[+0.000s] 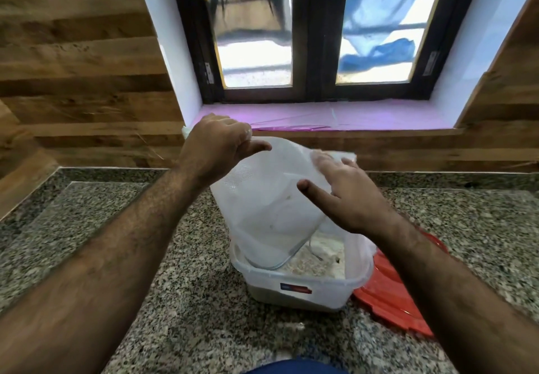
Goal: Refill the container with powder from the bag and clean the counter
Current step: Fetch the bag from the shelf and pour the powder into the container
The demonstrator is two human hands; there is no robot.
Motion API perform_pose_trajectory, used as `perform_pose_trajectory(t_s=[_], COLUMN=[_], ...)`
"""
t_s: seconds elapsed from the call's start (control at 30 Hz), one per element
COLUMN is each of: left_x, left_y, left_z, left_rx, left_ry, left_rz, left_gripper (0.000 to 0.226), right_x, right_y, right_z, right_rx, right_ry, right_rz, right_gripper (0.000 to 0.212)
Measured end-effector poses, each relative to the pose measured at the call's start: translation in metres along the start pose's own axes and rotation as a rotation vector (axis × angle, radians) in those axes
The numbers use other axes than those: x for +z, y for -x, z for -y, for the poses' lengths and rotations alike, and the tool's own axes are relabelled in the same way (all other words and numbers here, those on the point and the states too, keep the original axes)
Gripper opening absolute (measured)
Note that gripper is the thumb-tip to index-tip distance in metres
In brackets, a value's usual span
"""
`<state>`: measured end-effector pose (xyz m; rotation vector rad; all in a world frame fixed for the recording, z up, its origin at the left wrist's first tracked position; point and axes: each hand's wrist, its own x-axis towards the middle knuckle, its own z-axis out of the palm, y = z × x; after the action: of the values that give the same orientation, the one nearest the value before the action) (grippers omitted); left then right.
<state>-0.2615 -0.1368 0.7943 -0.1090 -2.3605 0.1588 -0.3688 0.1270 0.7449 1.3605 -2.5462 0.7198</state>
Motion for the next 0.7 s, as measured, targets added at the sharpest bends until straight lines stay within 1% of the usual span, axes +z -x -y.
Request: perform_pose_trajectory(t_s=[0.13,0.17,0.27,0.33,0.47,0.5,0.53,0.63,0.67,0.7], left_x=[-0.003,-0.004,-0.012,-0.02,-0.034,-0.036,-0.037,-0.037,-0.038,-0.04], left_y=[0.009,0.011,0.013,0.015,0.012,0.01,0.008,0.005,0.004,0.003], left_z=[0.002,0.002,0.008,0.014,0.016,0.014,0.012,0.006,0.005,0.003], left_rx=[-0.028,-0.037,-0.087,-0.144,-0.219,-0.226,-0.22,-0.166,-0.152,-0.141], left_ry=[0.027,0.027,0.021,0.027,0.146,0.149,0.141,0.055,0.011,-0.036], left_rz=[-0.037,-0.056,-0.094,-0.116,-0.173,-0.168,-0.162,-0.13,-0.125,-0.129], left_gripper=[0.059,0.057,0.059,0.065,0.062,0.062,0.061,0.058,0.059,0.059], right_x=[0.002,0.003,0.009,0.011,0.007,0.007,0.007,0.012,0.014,0.016], right_y=[-0.001,-0.002,-0.004,-0.008,-0.021,-0.023,-0.024,-0.026,-0.026,-0.025], right_z=[0.011,0.013,0.013,0.008,0.003,0.004,0.004,0.002,0.001,-0.001], right_rx=[0.0,0.008,0.071,0.149,0.243,0.253,0.26,0.296,0.306,0.311], right_ry=[-0.04,-0.055,-0.119,-0.267,-0.664,-0.724,-0.756,-0.729,-0.719,-0.715], right_rz=[-0.003,-0.051,-0.351,-0.456,-0.493,-0.512,-0.533,-0.597,-0.607,-0.619], right_gripper=[0.122,0.12,0.104,0.102,0.099,0.103,0.104,0.109,0.109,0.103])
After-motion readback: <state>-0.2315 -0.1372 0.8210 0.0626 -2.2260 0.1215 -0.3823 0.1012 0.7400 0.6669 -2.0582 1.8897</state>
